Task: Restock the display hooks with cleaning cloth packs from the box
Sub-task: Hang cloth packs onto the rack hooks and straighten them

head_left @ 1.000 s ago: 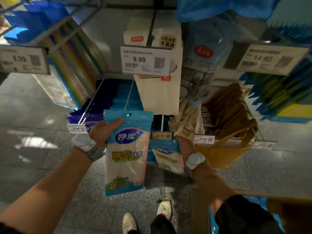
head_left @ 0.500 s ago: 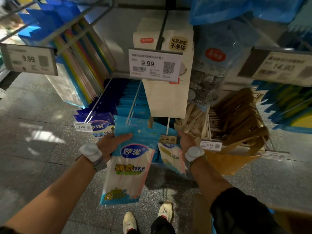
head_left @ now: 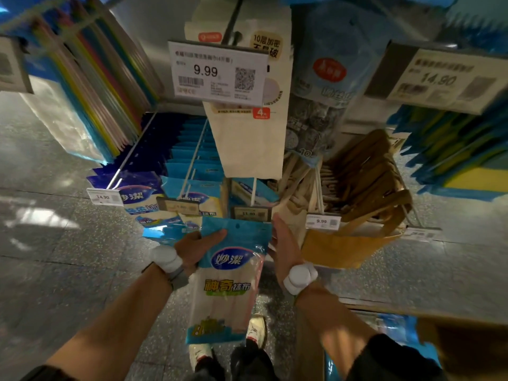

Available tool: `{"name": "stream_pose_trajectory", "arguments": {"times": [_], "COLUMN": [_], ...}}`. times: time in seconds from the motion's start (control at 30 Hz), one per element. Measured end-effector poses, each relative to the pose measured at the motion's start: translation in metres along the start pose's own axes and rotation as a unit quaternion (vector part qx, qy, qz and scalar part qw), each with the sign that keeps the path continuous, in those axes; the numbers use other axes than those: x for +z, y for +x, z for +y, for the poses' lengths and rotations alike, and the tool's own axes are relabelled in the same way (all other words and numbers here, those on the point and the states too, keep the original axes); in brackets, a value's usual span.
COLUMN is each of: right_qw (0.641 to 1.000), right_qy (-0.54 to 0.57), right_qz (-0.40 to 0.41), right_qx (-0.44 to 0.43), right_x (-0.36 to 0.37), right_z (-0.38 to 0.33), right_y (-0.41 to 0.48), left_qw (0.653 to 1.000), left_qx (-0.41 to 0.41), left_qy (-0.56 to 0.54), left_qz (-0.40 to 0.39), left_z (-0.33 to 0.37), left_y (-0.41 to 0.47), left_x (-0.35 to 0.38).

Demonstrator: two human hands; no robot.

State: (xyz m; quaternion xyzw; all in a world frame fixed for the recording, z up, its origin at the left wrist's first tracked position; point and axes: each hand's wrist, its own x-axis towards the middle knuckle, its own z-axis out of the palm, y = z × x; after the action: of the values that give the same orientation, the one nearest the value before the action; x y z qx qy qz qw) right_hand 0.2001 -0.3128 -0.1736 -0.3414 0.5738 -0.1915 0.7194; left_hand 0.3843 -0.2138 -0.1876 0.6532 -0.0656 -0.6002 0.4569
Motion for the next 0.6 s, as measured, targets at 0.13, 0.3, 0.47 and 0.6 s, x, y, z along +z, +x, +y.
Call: {"name": "stream_pose_trajectory", "arguments": {"times": [0.13,0.3,0.47,0.6], "right_qw": [1.0,0.993,0.986,0.98], "right_qy": [0.014,-0.105,-0.152,-0.161], "right_qz": [-0.012,0.047,0.054,0.09], "right_qx": [-0.002,0.024,-0.038,-0.08], "right_x": [-0.01,-0.019,-0.007,0.008], "right_z": [0.021,0.015,-0.011,-0.031], "right_y": [0.016,0.038,0.043,0.056], "left_qw": [1.0,0.999,0.998,0.992], "left_qx": [0.001,-0.038,-0.041,-0.001], "left_qy": [0.001,-0.014,-0.005,-0.094], "left_qz": [-0.006,0.013,0.038,0.086], "left_z": [-0.017,-0.027,-0.009,0.017], "left_y": [0.009,0.039,0.051,0.057], "left_x": [0.015,0.01,0.014,0.027]}}
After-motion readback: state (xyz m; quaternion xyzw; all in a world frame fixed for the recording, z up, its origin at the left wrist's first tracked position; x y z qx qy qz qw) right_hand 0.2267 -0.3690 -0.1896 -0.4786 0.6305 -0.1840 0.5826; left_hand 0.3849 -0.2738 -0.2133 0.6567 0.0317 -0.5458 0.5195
